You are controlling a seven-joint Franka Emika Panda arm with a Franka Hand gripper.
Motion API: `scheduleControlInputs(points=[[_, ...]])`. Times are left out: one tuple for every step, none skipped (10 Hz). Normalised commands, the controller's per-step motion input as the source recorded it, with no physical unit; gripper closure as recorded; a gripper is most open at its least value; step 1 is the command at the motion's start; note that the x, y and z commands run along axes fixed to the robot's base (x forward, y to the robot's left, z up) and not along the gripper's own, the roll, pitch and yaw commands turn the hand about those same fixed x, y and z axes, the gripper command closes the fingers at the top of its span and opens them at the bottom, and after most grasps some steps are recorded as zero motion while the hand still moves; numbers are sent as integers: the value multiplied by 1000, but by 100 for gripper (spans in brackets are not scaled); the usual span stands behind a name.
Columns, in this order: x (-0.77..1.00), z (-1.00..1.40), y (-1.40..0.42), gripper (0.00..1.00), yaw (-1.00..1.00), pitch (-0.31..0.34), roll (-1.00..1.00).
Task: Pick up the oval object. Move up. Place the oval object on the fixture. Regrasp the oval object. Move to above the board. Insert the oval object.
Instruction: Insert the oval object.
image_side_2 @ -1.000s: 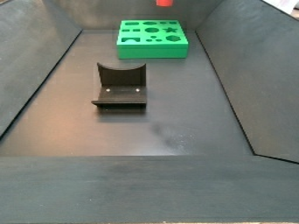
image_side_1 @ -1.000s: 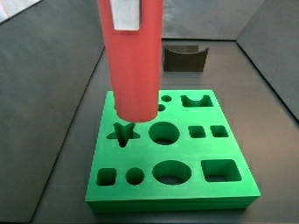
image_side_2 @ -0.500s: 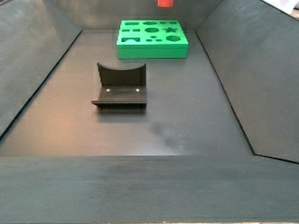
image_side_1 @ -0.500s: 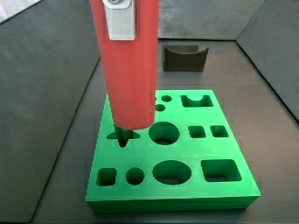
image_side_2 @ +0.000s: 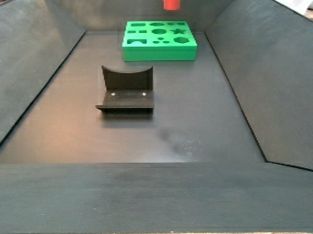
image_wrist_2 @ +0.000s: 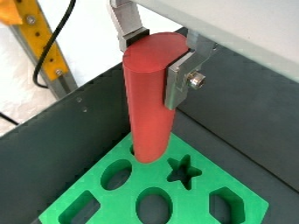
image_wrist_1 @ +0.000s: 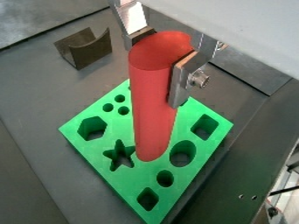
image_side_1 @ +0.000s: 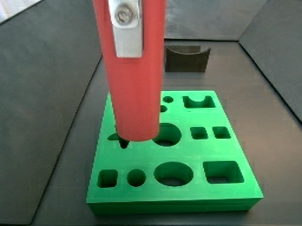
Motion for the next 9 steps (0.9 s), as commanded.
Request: scheduleControlInputs(points=[[903, -137, -280, 100, 246, 36, 163], [909, -114, -297, 100, 231, 44, 154], [966, -154, -326, 100, 186, 21, 114], [1000, -120, -289, 100, 137, 33, 187], [1000, -200, -231, 100, 103, 74, 197], [969, -334, -80, 100, 214, 146, 200], [0, 0, 0, 100, 0, 7, 0], [0, -109, -137, 100, 0, 0, 80], [646, 49, -114, 100, 154, 316, 359]])
